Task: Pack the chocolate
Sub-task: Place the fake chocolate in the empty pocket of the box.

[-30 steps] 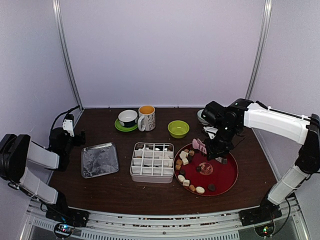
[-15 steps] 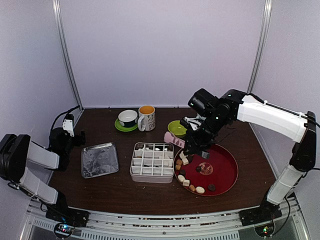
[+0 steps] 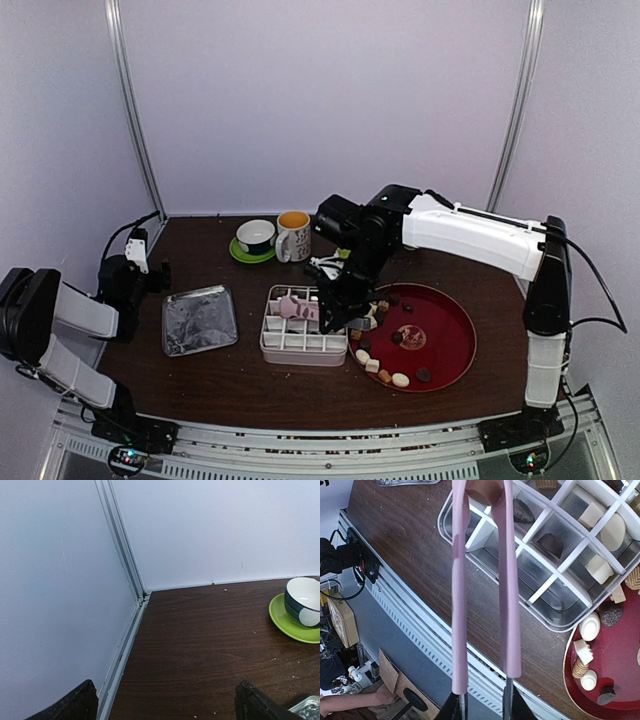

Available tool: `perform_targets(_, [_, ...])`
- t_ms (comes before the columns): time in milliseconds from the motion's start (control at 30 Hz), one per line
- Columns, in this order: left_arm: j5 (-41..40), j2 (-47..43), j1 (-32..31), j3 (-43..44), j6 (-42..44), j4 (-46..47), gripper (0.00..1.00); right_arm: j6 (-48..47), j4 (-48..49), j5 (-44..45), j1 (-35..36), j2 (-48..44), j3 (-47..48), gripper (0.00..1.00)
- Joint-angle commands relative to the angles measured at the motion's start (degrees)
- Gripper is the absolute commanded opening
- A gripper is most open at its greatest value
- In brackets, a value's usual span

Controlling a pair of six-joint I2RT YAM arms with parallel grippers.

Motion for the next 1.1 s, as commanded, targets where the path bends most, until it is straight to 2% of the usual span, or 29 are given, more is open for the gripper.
perform_targets(0, [0.5, -0.15, 0.4, 0.47, 0.57, 3.31, 0.98, -0.27, -1.34, -2.79, 0.23, 1.17, 2.68, 0.23])
perform_targets(533, [0.47, -0.15, 0.39, 0.46, 0.54, 3.25, 0.98, 1.4, 2.17, -5.33, 0.81, 4.47, 3.94, 0.24])
perform_targets(833, [0.5, -0.15, 0.4, 0.46, 0.54, 3.26, 0.98, 3.54, 4.36, -3.77, 0.72, 4.12, 3.23, 0.33])
perform_targets(1067, [0.51, -0.15, 0.44, 0.46, 0.52, 3.33, 0.98, 3.49, 3.68, -1.51, 0.51, 2.91, 3.21, 0.35])
